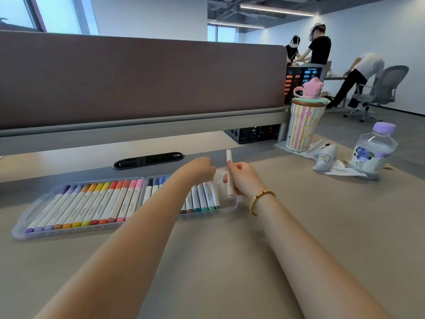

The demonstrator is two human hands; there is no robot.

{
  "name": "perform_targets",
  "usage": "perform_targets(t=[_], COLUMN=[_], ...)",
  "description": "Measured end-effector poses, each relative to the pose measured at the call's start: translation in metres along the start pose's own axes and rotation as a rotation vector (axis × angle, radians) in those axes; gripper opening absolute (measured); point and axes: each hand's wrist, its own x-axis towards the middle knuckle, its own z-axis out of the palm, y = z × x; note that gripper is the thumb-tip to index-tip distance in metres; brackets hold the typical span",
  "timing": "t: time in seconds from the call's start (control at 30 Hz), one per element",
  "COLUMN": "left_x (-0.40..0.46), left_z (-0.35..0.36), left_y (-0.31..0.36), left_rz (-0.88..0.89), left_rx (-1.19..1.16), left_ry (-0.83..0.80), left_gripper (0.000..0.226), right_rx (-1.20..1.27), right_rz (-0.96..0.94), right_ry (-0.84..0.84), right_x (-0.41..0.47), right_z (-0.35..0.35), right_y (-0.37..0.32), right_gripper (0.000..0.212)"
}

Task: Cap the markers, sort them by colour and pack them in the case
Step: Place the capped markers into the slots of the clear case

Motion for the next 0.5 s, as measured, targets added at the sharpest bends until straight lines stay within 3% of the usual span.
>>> perform_targets(t=[0.17, 0.33, 0.5], left_x=[0.010, 0.007, -0.006], left_z=[0.014, 0.035, 0.046], left_y=[-0.002, -0.013, -0.022], left_rz=[-0.017, -0.020, 0.102], left_rx=[0.122, 0.089, 0.167], left_ry=[0.043, 0.197, 0.309], left_gripper=[0.031, 0.029, 0.043], right_rx=[0.094, 0.154, 0.186], right_rz=[0.014, 0.054, 0.078], right_ry=[0.058, 0.067, 0.043], right_x=[0.003, 0.004, 0.004], right_z=[-0.005, -0.004, -0.002], right_y=[0.002, 0.004, 0.003], right_gripper=[0.029, 0.028, 0.025])
